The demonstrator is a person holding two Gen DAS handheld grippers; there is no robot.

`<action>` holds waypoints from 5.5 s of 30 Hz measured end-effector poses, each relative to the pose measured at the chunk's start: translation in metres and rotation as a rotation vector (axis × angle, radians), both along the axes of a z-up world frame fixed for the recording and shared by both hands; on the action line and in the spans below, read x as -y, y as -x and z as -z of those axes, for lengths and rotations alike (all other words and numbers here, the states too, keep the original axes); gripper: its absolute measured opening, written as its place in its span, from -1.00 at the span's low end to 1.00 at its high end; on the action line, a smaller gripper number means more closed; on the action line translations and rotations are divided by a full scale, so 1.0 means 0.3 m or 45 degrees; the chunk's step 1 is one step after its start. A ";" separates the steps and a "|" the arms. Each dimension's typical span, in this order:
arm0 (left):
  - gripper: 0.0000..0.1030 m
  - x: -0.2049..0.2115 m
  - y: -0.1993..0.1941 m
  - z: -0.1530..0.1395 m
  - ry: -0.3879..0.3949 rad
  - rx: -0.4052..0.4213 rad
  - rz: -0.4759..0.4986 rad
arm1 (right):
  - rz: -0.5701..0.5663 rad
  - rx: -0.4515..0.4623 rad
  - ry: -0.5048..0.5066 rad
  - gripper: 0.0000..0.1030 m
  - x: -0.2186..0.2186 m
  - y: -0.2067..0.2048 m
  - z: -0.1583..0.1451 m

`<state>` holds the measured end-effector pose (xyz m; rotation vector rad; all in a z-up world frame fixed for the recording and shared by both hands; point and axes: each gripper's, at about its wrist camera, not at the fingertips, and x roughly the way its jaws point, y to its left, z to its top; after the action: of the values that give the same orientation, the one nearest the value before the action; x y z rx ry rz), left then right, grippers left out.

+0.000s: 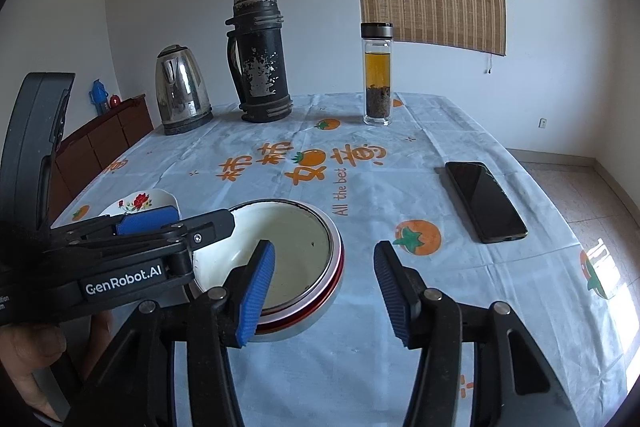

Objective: Organize plates and bowls
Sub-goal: 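Open the left gripper and shift it onto the rim of the bowl stack, then close the left gripper on the bowl stack rim and lift it, then carry the bowl stack with the left gripper over the red-flower plates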

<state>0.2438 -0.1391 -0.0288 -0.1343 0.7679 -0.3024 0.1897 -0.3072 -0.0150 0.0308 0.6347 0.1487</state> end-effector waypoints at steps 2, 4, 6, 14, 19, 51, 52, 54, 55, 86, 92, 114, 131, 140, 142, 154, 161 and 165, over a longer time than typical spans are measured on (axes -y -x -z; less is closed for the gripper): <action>0.35 0.000 -0.003 0.005 -0.005 -0.007 0.000 | 0.006 -0.008 0.003 0.05 0.005 -0.005 0.007; 0.35 0.000 -0.004 0.012 -0.009 -0.019 0.003 | 0.010 -0.017 -0.003 0.06 0.013 -0.009 0.015; 0.35 -0.001 -0.006 0.016 -0.009 -0.028 0.002 | 0.014 -0.022 -0.020 0.06 0.021 -0.013 0.020; 0.35 -0.001 -0.014 0.037 0.007 -0.070 0.014 | 0.041 -0.035 -0.069 0.05 0.052 -0.033 0.027; 0.35 0.007 -0.022 0.057 0.010 -0.104 0.026 | 0.028 -0.065 -0.091 0.05 0.048 -0.051 0.042; -0.14 0.050 -0.036 0.130 -0.060 -0.193 0.069 | 0.004 -0.204 -0.163 -0.46 0.021 -0.116 0.125; -0.16 0.050 -0.036 0.128 -0.060 -0.191 0.068 | 0.004 -0.206 -0.166 -0.46 0.024 -0.116 0.125; -0.19 0.047 -0.036 0.127 -0.049 -0.195 0.065 | 0.005 -0.208 -0.167 -0.46 0.026 -0.113 0.125; -0.19 0.044 -0.037 0.126 -0.039 -0.200 0.066 | 0.005 -0.208 -0.171 -0.46 0.028 -0.111 0.124; -0.40 0.022 -0.031 0.113 -0.010 -0.208 0.051 | 0.010 -0.187 -0.173 -0.59 0.043 -0.092 0.110; -0.40 0.031 -0.009 0.087 0.005 -0.186 0.069 | 0.016 -0.162 -0.169 -0.58 0.050 -0.079 0.077; -0.43 -0.140 0.080 -0.032 0.052 -0.045 -0.049 | -0.108 -0.077 -0.113 -0.58 -0.094 -0.030 -0.064; -0.42 -0.319 0.123 -0.057 0.020 -0.011 -0.150 | -0.234 -0.066 -0.102 -0.58 -0.279 -0.033 -0.091; -0.42 -0.388 0.136 -0.073 -0.033 0.000 -0.191 | -0.290 -0.078 -0.106 -0.58 -0.358 -0.047 -0.100; -0.42 -0.401 0.136 -0.076 -0.045 -0.003 -0.199 | -0.304 -0.090 -0.105 -0.58 -0.377 -0.050 -0.098; -0.40 -0.484 0.119 -0.040 -0.047 -0.101 -0.214 | -0.352 -0.119 -0.049 -0.58 -0.477 -0.067 -0.116; -0.40 -0.514 0.107 -0.020 -0.058 -0.160 -0.213 | -0.416 -0.245 -0.002 -0.57 -0.531 -0.126 -0.087; -0.39 -0.528 0.098 0.000 -0.047 -0.193 -0.212 | -0.439 -0.280 0.032 -0.55 -0.555 -0.147 -0.083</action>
<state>0.2142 0.0192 -0.0289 -0.1870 0.9062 -0.1209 0.2337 -0.1408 0.0100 -0.0886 0.8587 0.4753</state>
